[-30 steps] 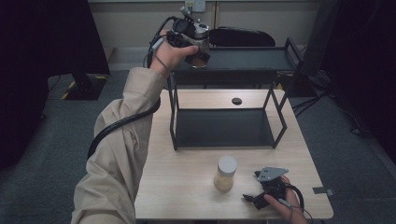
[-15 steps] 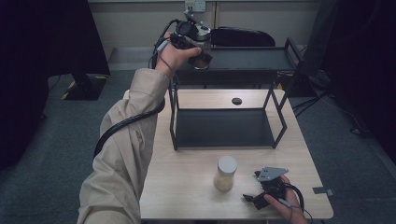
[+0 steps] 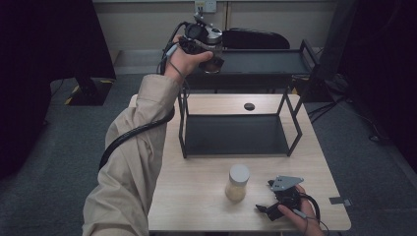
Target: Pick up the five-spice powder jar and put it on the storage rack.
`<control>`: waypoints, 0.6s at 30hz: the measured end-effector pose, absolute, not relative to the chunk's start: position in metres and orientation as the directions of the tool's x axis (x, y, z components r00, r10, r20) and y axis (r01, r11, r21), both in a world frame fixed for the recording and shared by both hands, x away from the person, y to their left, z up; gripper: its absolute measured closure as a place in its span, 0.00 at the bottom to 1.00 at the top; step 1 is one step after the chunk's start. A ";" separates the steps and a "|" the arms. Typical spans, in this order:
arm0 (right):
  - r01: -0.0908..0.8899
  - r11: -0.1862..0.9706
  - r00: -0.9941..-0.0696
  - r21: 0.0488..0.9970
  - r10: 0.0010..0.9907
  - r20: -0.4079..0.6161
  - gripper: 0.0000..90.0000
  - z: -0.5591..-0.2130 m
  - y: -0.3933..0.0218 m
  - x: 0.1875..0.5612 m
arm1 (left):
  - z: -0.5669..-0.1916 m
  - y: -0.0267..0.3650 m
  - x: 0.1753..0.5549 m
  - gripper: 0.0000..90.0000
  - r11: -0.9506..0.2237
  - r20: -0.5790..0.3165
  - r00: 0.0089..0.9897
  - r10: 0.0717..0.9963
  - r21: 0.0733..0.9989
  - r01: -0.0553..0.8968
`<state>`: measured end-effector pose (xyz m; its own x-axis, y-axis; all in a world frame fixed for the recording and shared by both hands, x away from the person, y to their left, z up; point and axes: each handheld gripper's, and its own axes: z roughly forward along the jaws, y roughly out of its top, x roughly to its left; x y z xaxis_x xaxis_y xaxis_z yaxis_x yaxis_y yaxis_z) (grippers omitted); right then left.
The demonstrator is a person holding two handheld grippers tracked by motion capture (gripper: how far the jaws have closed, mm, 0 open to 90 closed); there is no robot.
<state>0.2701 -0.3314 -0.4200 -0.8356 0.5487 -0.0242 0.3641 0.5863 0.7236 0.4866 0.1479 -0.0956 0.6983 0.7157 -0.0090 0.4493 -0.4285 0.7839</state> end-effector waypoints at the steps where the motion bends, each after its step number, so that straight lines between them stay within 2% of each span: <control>1: 0.364 0.586 -0.836 0.724 0.549 -0.024 0.00 -0.420 -0.331 0.270 | -0.094 0.148 0.481 0.13 -0.415 -0.009 0.683 0.731 0.789 0.454; 6: 0.365 0.586 -0.835 0.723 0.549 -0.024 0.00 -0.420 -0.331 0.270 | -0.093 0.149 0.473 0.06 -0.398 -0.015 0.674 0.739 0.797 0.454; 18: 0.364 0.586 -0.836 0.724 0.549 -0.024 0.00 -0.420 -0.331 0.270 | -0.108 0.156 0.444 0.04 -0.371 -0.007 0.674 0.739 0.831 0.414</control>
